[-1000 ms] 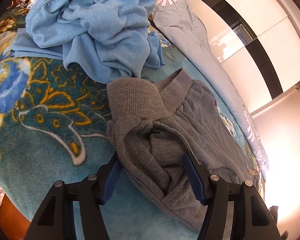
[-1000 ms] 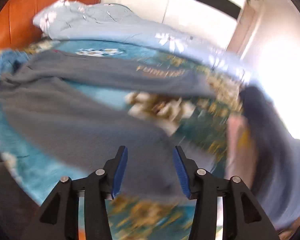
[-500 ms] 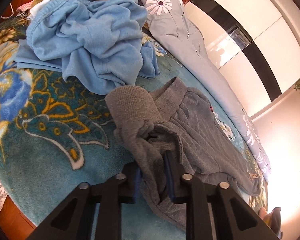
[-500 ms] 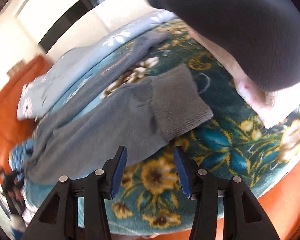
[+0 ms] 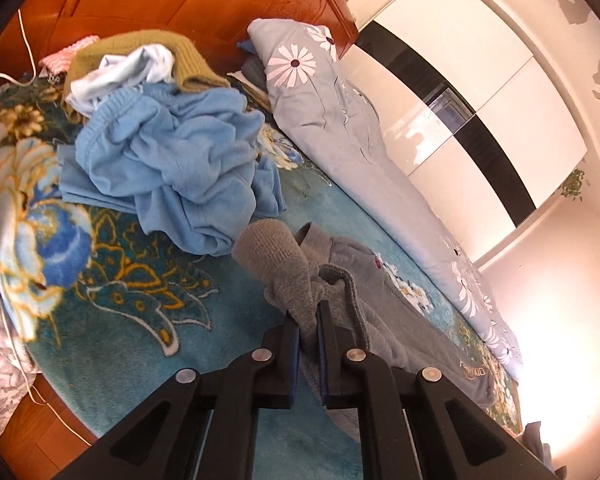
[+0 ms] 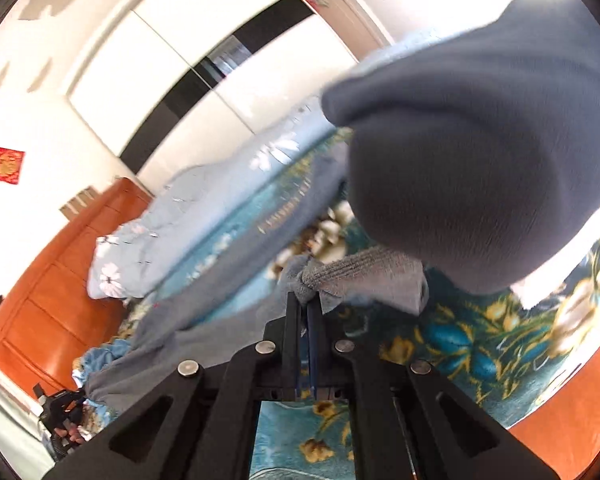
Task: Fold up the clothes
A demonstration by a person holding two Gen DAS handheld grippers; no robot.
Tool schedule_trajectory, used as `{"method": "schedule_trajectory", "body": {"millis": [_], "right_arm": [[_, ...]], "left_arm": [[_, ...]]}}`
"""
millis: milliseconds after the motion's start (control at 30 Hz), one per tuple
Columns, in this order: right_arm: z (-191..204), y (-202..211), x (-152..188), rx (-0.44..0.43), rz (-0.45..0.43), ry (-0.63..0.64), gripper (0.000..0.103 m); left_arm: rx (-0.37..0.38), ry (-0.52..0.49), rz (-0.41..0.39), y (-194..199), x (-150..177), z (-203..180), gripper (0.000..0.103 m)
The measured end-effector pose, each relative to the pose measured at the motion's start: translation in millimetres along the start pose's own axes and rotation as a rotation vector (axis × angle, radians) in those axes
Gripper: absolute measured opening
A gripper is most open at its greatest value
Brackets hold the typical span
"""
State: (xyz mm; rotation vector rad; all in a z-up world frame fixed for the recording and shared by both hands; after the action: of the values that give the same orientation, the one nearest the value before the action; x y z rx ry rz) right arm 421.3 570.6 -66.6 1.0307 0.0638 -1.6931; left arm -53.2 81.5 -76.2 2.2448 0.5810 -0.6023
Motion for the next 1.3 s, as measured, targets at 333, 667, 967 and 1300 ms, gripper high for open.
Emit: {"method": "schedule_trajectory", "body": {"millis": [333,667,967,1300], "right_arm": [[19.1,27.2,-8.6,-0.151,-0.029,0.021,0.002],[29.3,16.7,-17.2,-0.167,-0.031,0.055,0.002],[43.4,13.2,-22.2,-0.178,-0.022,0.091,0.002],[50.8,-13.9,-76.2,-0.143,0.004,-0.010,0.002]], "left_arm": [[0.000,-0.016,0.004,10.4,1.7,-8.4,0.008],[0.010,0.007,0.020,3.6,-11.0,-12.0,0.008],[0.004,-0.010,0.021,-4.9,-21.0,-18.2,0.008],[0.033,-0.033,0.066,-23.5,-58.7,-58.4,0.008]]}}
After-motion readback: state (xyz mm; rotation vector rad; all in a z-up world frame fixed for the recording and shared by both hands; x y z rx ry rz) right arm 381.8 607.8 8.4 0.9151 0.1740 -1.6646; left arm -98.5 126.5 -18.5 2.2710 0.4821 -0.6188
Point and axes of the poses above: each gripper's, at about its wrist camera, not at the fingertips, and y roughly against the way its jaws point, z to its left, x to its underside, the point moved 8 cm from there along -y, roughly the way its jaws point, and after that the axes turned 1 degree about -z, right-handed, at the moved point
